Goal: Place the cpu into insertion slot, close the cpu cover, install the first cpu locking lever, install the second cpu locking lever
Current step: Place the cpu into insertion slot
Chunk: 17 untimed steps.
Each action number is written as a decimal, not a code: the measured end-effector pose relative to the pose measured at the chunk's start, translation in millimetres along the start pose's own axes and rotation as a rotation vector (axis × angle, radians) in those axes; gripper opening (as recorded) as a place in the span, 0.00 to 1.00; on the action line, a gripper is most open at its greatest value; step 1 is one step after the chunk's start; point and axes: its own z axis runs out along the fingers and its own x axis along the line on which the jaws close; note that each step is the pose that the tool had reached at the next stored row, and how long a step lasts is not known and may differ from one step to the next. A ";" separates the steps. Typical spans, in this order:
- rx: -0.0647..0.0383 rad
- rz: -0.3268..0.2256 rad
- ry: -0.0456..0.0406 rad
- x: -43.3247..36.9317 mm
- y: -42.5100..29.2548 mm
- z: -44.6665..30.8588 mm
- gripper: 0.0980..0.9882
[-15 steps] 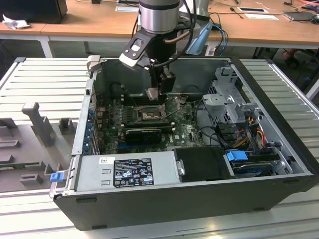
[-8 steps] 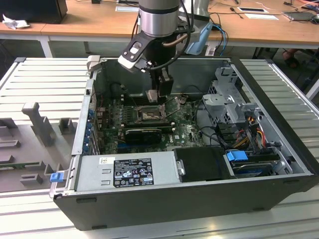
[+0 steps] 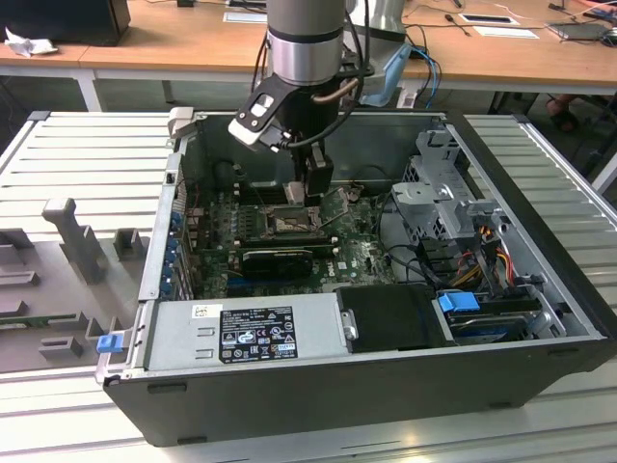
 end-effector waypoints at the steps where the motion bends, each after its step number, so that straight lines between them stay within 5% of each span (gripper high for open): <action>1: 0.000 0.008 -0.0010 0.8 -0.2 2.0 0.49; 17: -0.001 0.015 -0.0001 9.5 -3.7 27.3 0.49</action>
